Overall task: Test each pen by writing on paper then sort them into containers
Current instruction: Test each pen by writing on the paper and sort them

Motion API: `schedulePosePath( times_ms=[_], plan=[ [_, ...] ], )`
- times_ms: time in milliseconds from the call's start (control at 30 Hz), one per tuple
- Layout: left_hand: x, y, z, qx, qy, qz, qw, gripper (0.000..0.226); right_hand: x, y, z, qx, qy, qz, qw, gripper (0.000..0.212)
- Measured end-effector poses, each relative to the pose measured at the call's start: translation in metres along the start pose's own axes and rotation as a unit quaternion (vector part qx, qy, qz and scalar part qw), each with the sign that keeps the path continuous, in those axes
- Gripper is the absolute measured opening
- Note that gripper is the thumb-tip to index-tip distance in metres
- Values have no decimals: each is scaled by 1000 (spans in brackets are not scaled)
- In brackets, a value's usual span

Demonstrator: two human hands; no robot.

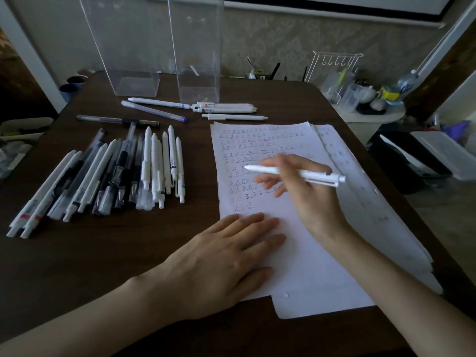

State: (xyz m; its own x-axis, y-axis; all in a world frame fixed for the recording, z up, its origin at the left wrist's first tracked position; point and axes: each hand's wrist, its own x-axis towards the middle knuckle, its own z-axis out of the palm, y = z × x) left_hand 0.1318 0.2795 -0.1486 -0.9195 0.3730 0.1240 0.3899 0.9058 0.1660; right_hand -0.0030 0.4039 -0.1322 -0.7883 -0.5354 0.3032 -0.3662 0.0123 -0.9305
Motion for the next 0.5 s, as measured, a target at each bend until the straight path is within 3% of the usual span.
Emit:
schedulePosePath(
  times_ms=[67,233,400,500],
  plan=[
    [0,0,0,-6,-3,-1,1000,53,1,2,4,-13,-31,16,999,15],
    [-2,-2,0,-33,9,-6,999,53,2,6,3,-37,-20,60,997,28],
    [-1,-3,2,-52,10,-8,999,53,4,8,2,-78,36,70,994,30],
    [-1,-3,2,-51,15,-7,999,52,3,9,3,-84,19,66,994,29]
  ],
)
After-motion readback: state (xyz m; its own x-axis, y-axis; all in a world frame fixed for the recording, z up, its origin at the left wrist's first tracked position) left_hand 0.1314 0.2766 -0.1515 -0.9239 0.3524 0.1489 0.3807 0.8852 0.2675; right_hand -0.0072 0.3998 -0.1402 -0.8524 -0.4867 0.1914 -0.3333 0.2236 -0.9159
